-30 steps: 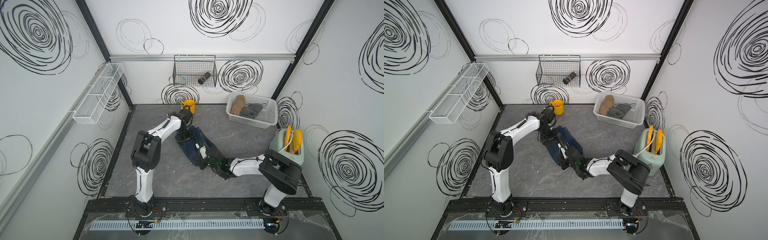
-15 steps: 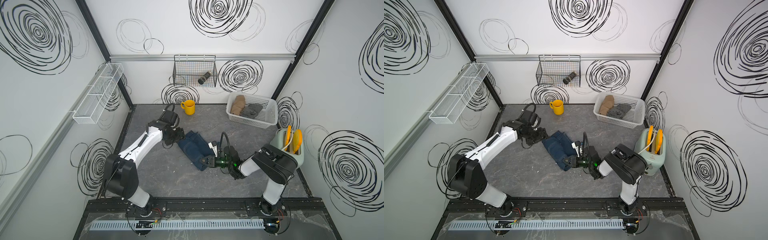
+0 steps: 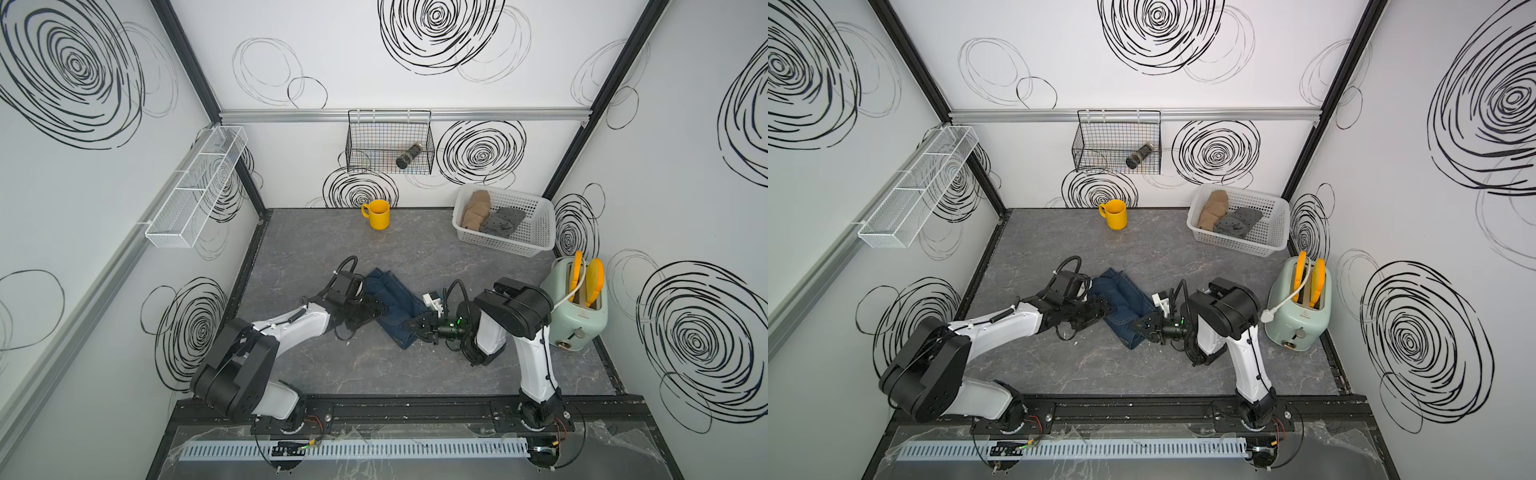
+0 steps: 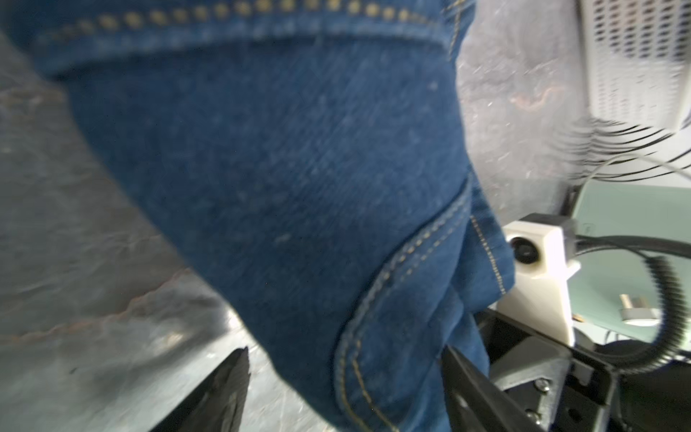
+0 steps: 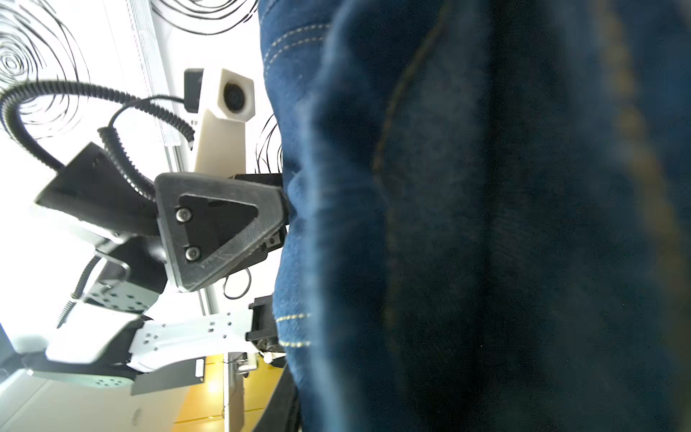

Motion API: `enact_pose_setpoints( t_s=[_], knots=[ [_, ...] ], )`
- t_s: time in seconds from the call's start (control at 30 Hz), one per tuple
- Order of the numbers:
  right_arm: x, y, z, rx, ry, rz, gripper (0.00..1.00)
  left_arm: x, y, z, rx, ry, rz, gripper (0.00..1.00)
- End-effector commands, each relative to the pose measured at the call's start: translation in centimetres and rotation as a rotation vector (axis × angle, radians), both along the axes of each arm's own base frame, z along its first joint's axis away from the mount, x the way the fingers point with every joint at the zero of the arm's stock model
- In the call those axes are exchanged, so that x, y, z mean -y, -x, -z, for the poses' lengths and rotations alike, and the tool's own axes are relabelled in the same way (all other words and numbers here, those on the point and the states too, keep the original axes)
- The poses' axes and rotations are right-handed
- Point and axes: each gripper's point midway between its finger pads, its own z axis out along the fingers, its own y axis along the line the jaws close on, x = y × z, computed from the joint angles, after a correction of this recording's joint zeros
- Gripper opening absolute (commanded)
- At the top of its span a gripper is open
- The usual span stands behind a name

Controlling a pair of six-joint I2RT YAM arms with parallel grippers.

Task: Roll up the skirts
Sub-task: Roll the skirt at the center of the board.

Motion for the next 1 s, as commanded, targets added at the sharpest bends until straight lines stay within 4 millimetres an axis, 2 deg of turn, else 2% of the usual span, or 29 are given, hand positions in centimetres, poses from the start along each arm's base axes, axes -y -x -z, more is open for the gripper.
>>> enact_pose_setpoints(
  t_s=[0.0, 0.13, 0.23, 0.3, 0.37, 0.43, 0.5, 0.57, 0.67, 0.73, 0.87, 0.97],
  knots=[
    [0.2, 2.4, -2.2, -0.041, -0.101, -0.061, 0.0, 1.8, -1.8, -1.0, 0.081, 0.094, -0.035, 0.82],
    [0.0, 2.3, -2.4, -0.096, -0.11, -0.059, 0.0, 2.0, -2.7, 0.7, 0.066, 0.048, -0.083, 0.71],
    [-0.1, 2.4, -2.5, -0.143, -0.115, -0.059, 0.0, 2.4, -3.3, 0.8, 0.091, 0.055, -0.127, 0.61],
    [-0.1, 2.5, -2.9, -0.159, -0.124, -0.062, 0.0, 2.4, -3.6, 0.8, 0.104, 0.033, -0.163, 0.47],
    [-0.2, 2.6, -3.2, -0.183, -0.132, -0.076, 0.0, 1.4, -3.7, 1.5, 0.067, -0.057, -0.209, 0.22],
    [-0.2, 2.8, -3.2, -0.192, -0.125, -0.089, 0.08, -0.5, -3.8, 2.3, 0.001, -0.223, -0.25, 0.0],
    [-0.2, 3.4, -2.0, -0.213, -0.063, -0.125, 0.25, -2.2, -3.7, 2.5, -0.053, -0.366, -0.261, 0.0],
    [0.0, 3.7, -0.4, -0.198, 0.034, -0.146, 0.38, -2.8, -3.4, 3.6, -0.144, -0.432, -0.205, 0.0],
    [0.8, 3.3, 1.3, -0.126, 0.195, -0.135, 0.49, -2.7, -3.0, 5.0, -0.254, -0.516, -0.079, 0.0],
    [1.7, 2.7, 1.4, -0.045, 0.283, -0.12, 0.55, -3.1, -2.6, 5.2, -0.293, -0.599, -0.021, 0.0],
    [4.1, 1.8, 1.1, 0.063, 0.415, -0.073, 0.68, -4.6, -2.4, 4.0, -0.3, -0.694, 0.024, 0.0],
    [5.7, 1.0, 1.3, 0.19, 0.583, -0.06, 0.71, -5.2, -2.7, 2.9, -0.307, -0.773, 0.078, 0.0]
  ],
)
